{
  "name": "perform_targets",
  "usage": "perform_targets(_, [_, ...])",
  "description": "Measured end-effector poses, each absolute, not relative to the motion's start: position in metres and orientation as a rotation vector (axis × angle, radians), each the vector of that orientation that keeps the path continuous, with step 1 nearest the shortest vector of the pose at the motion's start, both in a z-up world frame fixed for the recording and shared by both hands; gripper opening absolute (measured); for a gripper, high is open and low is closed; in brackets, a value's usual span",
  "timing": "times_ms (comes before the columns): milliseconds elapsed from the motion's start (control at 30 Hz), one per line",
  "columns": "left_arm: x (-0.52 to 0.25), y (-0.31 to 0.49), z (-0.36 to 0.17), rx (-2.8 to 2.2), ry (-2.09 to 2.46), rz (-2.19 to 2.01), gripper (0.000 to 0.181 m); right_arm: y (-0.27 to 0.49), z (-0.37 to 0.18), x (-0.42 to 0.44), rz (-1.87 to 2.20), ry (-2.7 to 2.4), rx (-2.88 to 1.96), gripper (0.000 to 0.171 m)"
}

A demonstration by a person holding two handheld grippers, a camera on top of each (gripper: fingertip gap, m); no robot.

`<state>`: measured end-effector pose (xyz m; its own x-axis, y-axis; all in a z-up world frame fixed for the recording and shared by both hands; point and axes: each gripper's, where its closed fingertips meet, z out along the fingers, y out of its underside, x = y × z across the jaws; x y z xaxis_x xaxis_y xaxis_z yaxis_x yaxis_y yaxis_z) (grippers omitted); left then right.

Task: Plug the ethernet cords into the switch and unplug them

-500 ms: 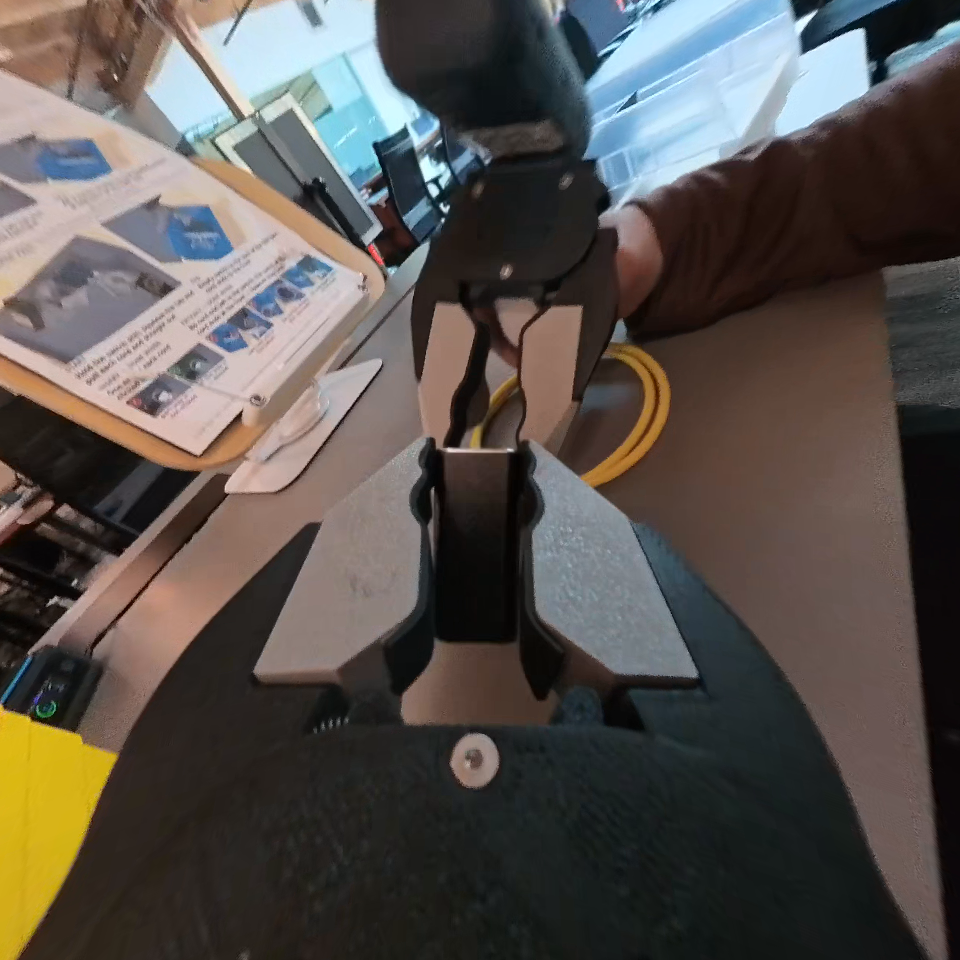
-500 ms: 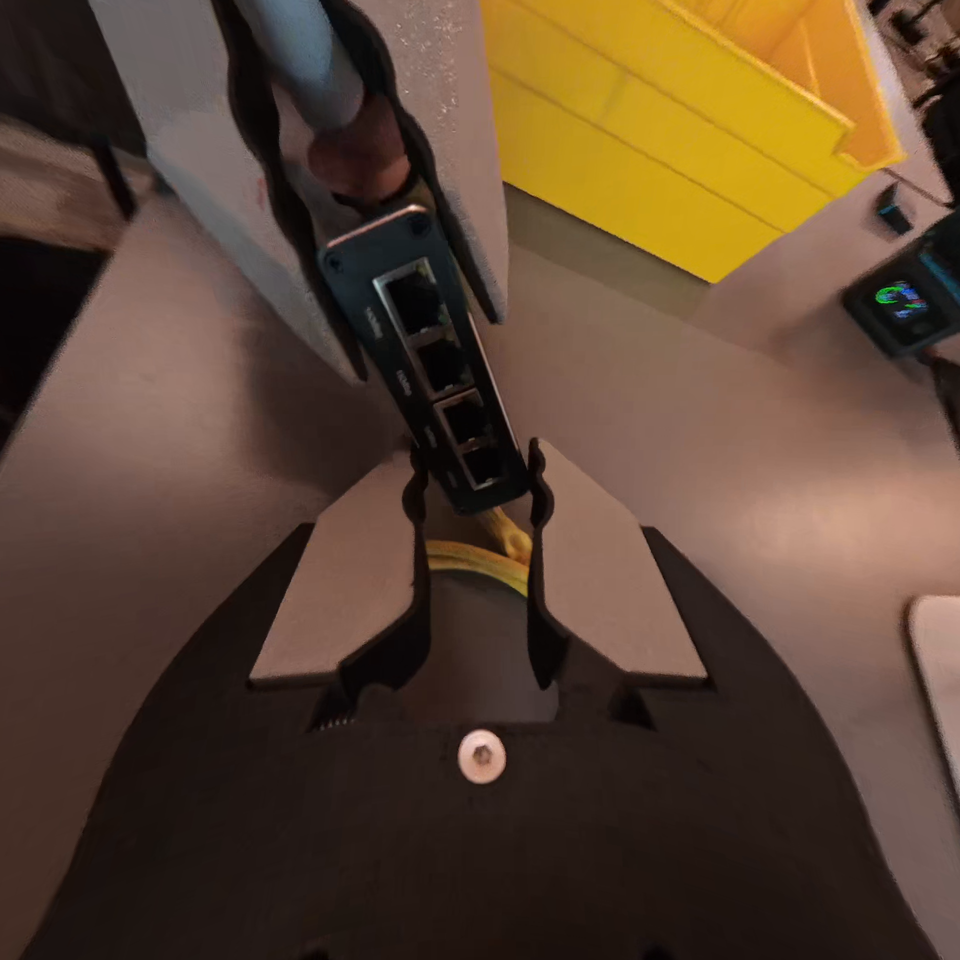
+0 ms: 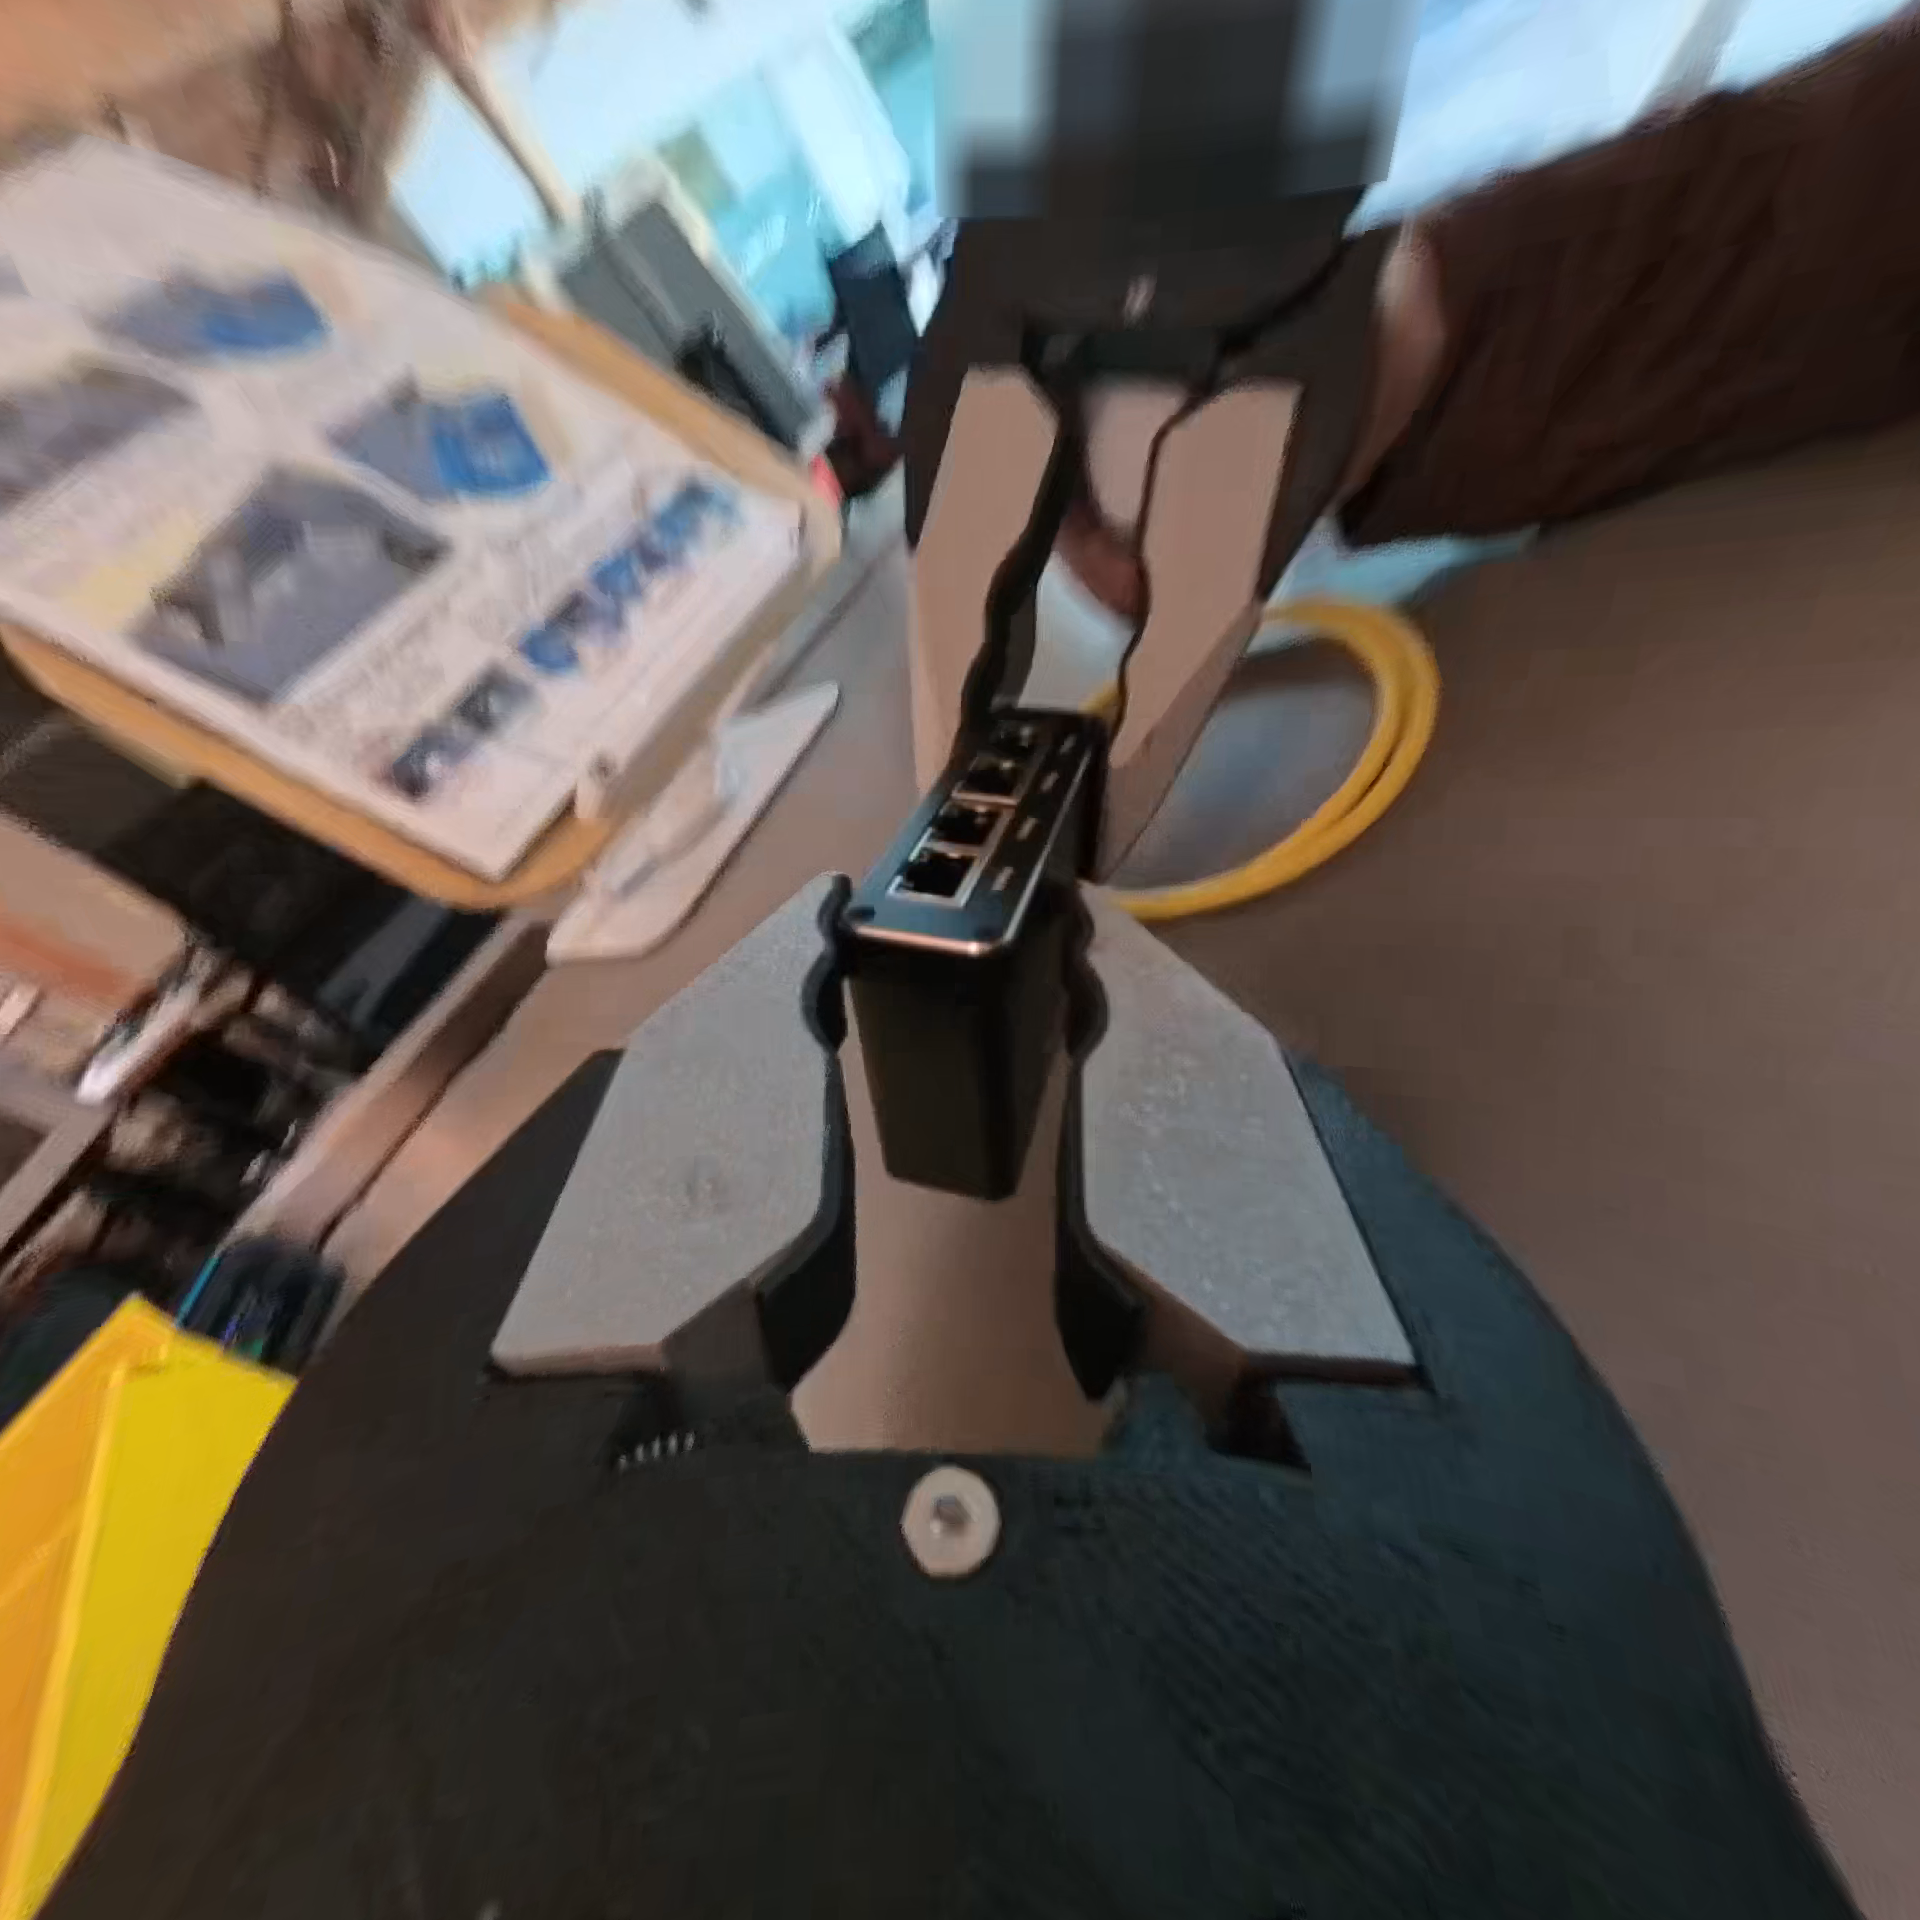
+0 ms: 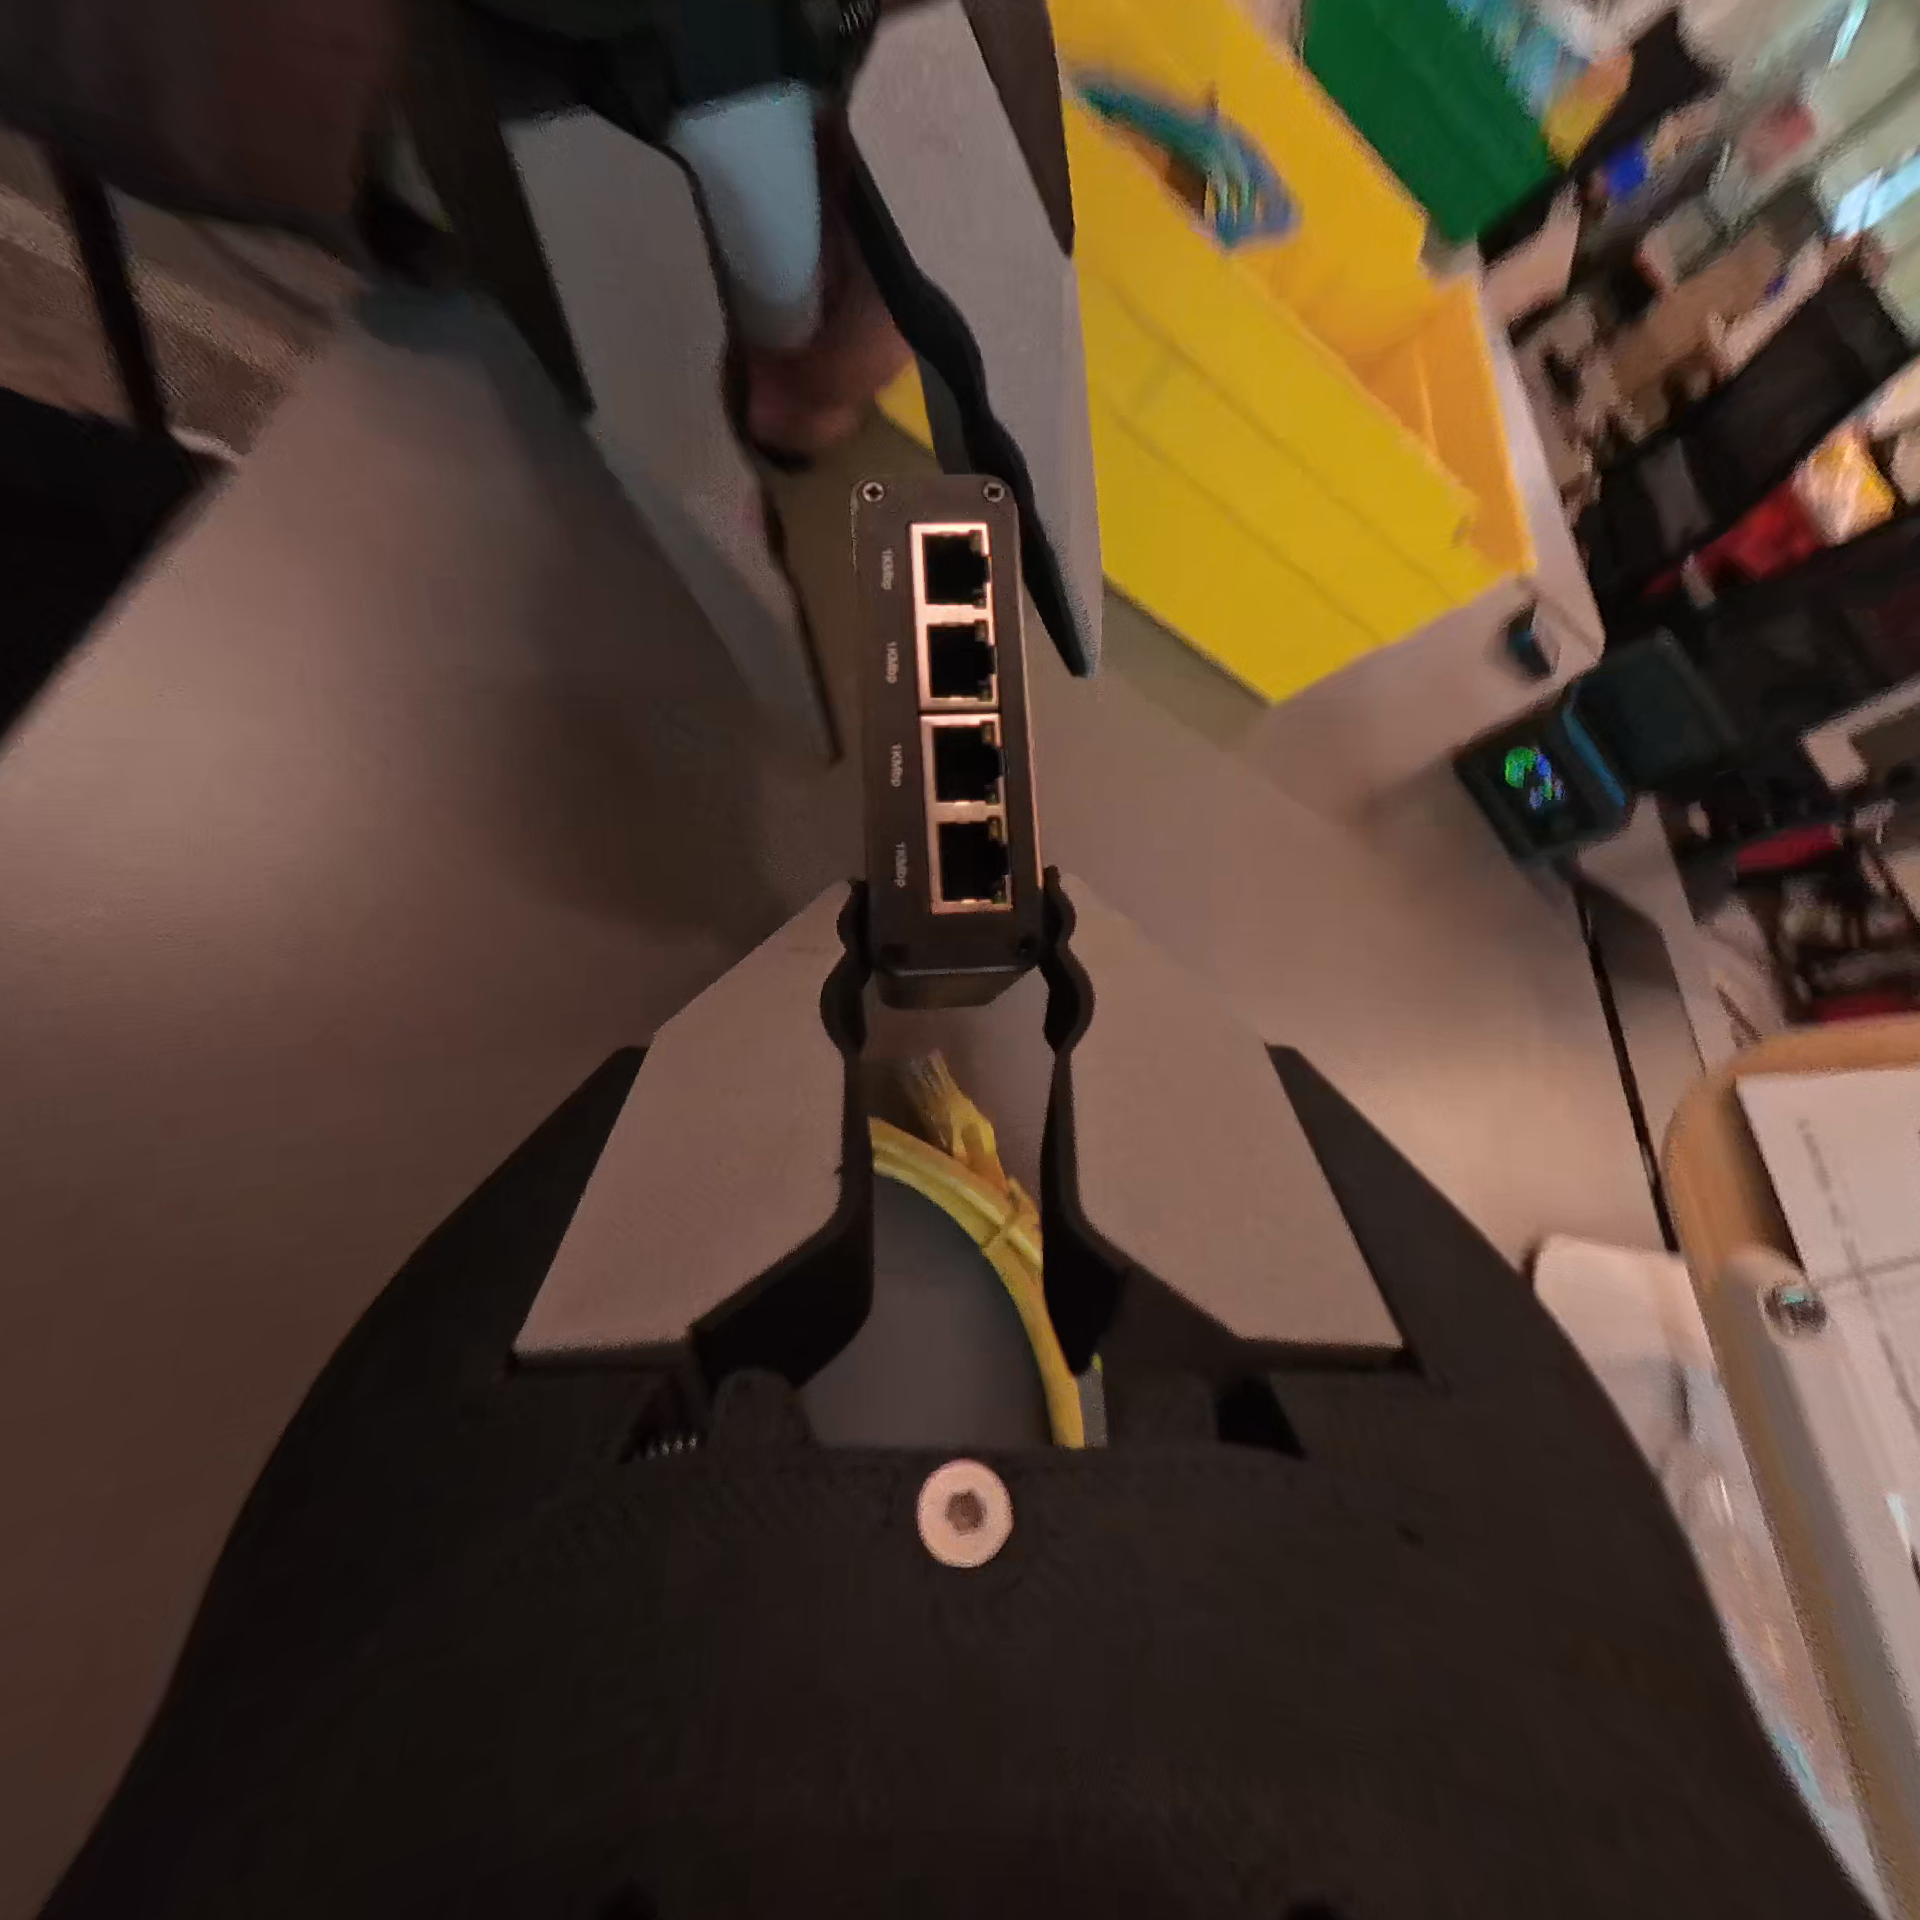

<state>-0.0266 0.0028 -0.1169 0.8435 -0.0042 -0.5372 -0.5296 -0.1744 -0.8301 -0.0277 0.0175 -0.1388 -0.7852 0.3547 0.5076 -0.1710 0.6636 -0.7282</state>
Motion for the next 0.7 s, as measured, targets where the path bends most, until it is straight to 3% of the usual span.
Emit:
perform_targets(167, [-0.011,-0.005,-0.109,-1.644,0.404,0.219,0.034,0.001,-0.109,-0.001,1.331,-2.131,0.082,0.028])
perform_targets(700, [-0.032,0.002,-0.143,-1.845,0.486,0.568,0.031,0.006,-0.113,-0.005,1.328,-2.121,0.092,0.028])
